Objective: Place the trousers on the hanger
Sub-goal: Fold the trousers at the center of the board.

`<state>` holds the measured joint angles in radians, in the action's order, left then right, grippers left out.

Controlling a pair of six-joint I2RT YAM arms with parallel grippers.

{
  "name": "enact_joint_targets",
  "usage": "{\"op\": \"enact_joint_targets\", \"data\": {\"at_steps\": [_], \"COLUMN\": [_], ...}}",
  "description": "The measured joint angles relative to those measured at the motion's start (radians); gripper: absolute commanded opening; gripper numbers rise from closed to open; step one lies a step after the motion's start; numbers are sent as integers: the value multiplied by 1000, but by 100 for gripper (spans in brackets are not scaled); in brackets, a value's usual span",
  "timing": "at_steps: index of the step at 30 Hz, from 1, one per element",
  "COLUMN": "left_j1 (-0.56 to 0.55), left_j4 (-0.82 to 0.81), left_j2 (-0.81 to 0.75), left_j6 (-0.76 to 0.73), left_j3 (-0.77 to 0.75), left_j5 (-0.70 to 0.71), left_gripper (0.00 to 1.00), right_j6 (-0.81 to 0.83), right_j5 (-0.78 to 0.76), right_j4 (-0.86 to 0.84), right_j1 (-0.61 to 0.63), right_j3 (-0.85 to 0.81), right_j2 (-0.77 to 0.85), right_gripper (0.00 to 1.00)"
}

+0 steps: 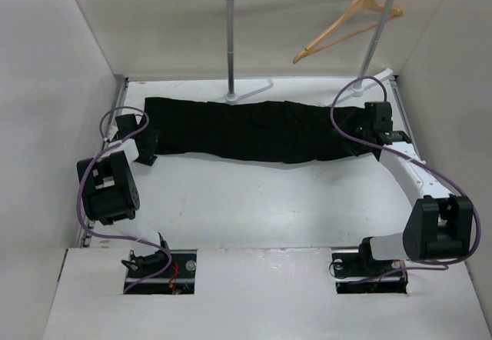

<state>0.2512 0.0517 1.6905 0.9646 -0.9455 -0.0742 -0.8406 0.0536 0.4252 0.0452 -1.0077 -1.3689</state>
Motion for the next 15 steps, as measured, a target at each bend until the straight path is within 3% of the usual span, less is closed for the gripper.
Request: {"op": "enact_joint_targets", "data": {"at_steps": [4, 15], "left_j1": [6, 28], "left_j4": [-42, -24], "left_j2": [55, 100], "left_j6": [26, 59], "left_j3": [-24, -69], "left_j5": [9, 76], "left_gripper": [44, 27], "right_j6": [-11, -72], "right_j5": [4, -56], "right_j4": [-21, -95], "right_j1": [-45, -330], "right_j3": [37, 48], "right_j2": [24, -199], "right_gripper": [72, 68]}}
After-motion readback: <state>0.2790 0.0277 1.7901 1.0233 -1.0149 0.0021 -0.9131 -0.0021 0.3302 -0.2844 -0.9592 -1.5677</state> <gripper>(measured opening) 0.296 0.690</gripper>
